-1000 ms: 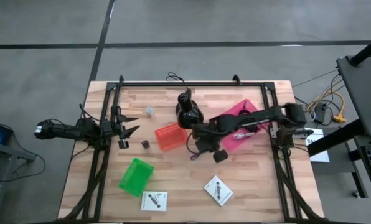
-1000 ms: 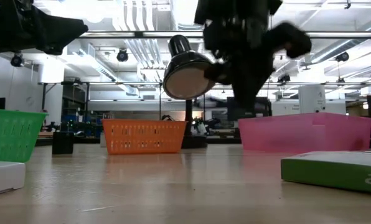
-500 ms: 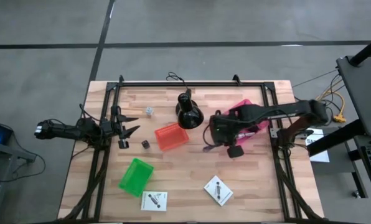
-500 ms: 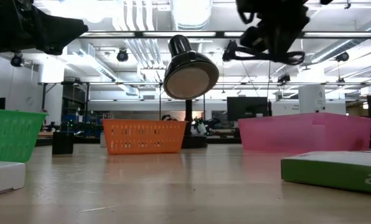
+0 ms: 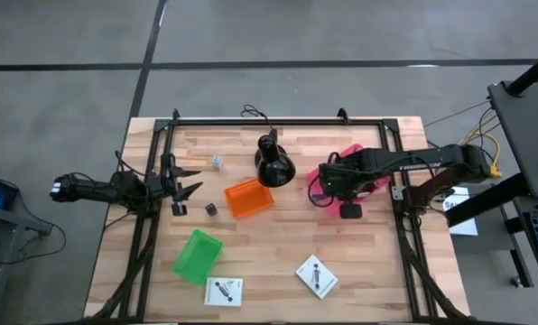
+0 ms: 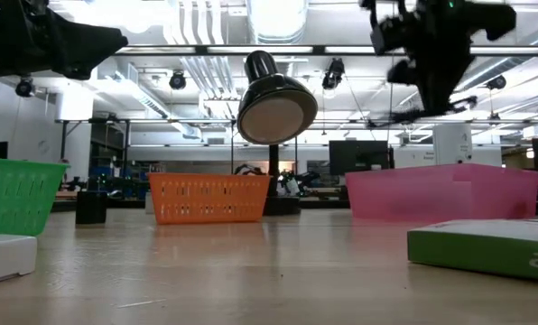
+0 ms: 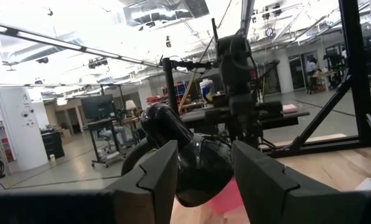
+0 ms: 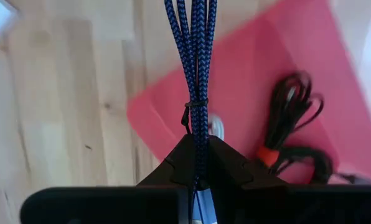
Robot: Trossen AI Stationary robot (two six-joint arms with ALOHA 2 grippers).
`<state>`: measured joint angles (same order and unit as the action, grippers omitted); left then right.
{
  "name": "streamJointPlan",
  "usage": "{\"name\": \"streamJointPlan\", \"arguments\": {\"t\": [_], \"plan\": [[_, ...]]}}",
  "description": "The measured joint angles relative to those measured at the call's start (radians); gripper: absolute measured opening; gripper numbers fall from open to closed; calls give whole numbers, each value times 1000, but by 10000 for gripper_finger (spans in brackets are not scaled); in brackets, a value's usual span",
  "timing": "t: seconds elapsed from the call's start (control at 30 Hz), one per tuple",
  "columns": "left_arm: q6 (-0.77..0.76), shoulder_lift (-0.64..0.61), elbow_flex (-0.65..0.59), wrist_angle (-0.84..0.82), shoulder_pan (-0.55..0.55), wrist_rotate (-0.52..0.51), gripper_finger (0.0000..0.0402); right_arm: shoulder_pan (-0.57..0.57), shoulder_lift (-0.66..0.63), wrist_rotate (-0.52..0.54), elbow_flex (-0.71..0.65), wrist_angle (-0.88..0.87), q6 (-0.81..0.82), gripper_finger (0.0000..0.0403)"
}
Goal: Pick and place items into bin
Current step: Put the blue charger cable into the pink bin
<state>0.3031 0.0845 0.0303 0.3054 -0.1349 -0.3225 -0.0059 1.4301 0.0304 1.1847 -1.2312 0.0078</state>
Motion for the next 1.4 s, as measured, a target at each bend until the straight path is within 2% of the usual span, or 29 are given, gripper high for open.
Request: {"name": "streamJointPlan", "arguments": {"t": [0.17, 0.37, 0.6, 0.73, 1.17, 1.4], "plan": [[0, 0, 0, 0, 0, 0, 137, -68, -38, 55, -104, 4, 87, 18], [0, 0, 0, 0, 0, 0, 137, -166, -86, 59, -225, 15, 100, 18], [0, 0, 0, 0, 0, 0, 137, -263, -142, 59, -338, 84, 33, 18], [0, 0, 0, 0, 0, 0, 137, -283, -159, 54, -388, 116, -81, 18], [0, 0, 0, 0, 0, 0, 137, -283, -160, 51, -393, 131, -105, 19], [0, 0, 0, 0, 0, 0, 137, -283, -160, 51, -392, 136, -94, 47]]}}
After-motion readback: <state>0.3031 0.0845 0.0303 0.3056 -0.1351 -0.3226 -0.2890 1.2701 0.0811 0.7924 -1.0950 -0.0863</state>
